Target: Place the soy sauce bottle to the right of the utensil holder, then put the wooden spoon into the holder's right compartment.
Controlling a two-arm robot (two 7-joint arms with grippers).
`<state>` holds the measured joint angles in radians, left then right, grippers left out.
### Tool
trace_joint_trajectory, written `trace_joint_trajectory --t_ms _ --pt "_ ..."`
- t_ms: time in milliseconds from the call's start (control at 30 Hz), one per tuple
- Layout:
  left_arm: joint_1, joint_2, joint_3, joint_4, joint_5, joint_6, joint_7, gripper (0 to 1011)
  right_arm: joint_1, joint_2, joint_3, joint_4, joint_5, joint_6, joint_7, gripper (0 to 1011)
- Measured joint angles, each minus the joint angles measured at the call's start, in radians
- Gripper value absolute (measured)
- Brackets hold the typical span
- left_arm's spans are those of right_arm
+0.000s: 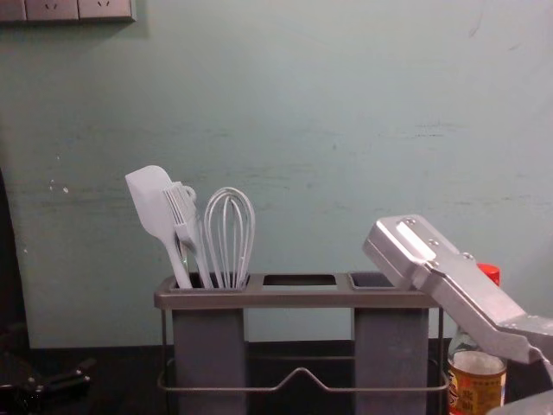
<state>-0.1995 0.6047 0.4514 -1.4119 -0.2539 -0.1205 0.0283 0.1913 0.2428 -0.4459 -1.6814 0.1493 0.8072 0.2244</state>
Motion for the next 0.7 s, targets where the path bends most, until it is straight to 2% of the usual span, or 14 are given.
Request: trace_joint_trajectory --t_ms 700 --pt "0.000 0.000 0.000 0.000 0.000 0.000 0.000 1005 0.022 -0.065 0.011 0.082 -0.051 -0.043 0.004 1004"
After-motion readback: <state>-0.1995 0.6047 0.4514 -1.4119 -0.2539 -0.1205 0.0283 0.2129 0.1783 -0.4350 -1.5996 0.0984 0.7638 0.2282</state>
